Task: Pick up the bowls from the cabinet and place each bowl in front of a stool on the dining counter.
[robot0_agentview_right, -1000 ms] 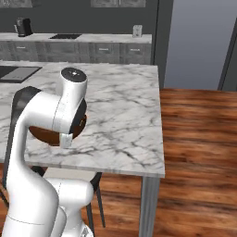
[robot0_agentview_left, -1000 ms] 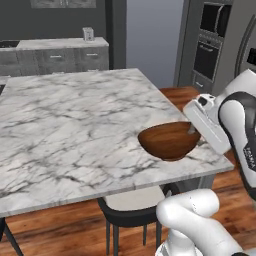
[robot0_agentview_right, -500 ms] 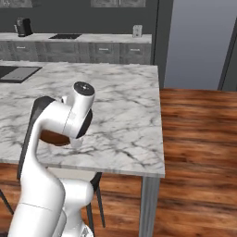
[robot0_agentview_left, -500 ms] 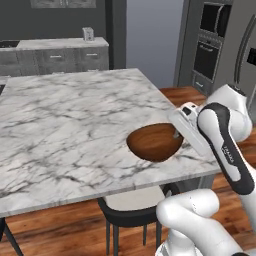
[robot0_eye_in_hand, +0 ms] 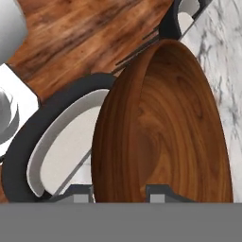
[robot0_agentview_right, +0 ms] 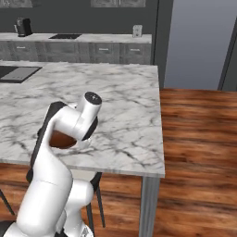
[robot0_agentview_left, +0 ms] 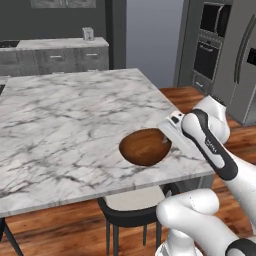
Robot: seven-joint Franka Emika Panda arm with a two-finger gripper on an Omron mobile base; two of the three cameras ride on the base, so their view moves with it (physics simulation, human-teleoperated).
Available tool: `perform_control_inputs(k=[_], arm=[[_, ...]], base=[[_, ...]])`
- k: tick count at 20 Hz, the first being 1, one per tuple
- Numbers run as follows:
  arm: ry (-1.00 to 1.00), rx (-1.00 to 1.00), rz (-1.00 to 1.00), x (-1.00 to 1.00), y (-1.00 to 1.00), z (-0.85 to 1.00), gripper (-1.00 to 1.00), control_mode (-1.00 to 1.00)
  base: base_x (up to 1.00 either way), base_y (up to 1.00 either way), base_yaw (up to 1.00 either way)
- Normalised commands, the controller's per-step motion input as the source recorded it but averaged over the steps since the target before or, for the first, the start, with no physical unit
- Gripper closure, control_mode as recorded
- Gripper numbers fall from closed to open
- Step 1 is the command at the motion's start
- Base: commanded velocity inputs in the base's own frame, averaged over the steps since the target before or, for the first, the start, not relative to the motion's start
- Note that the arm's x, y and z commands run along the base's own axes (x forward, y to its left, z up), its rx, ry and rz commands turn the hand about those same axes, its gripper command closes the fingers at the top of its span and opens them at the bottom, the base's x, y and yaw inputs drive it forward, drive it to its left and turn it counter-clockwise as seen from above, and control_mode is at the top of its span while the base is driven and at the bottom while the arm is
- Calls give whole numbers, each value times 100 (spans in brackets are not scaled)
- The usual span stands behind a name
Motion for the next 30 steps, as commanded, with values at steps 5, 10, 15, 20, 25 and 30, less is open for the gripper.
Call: perform_control_inputs(k=[5,10,15,20,25,30], arm=[[0,0,14,34,13,-42,100,-100],[0,0,0,32,0,-37,100,-100],[0,2,0,20,0,-43,100,-100],[0,1,0,16,3,-30,100,-100],[0,1,0,14,6,-24,100,-100],[0,4,0,14,3,-26,100,-100]], base=[[0,0,0],[0,0,0],[0,0,0],[0,0,0],[0,0,0],[0,0,0]])
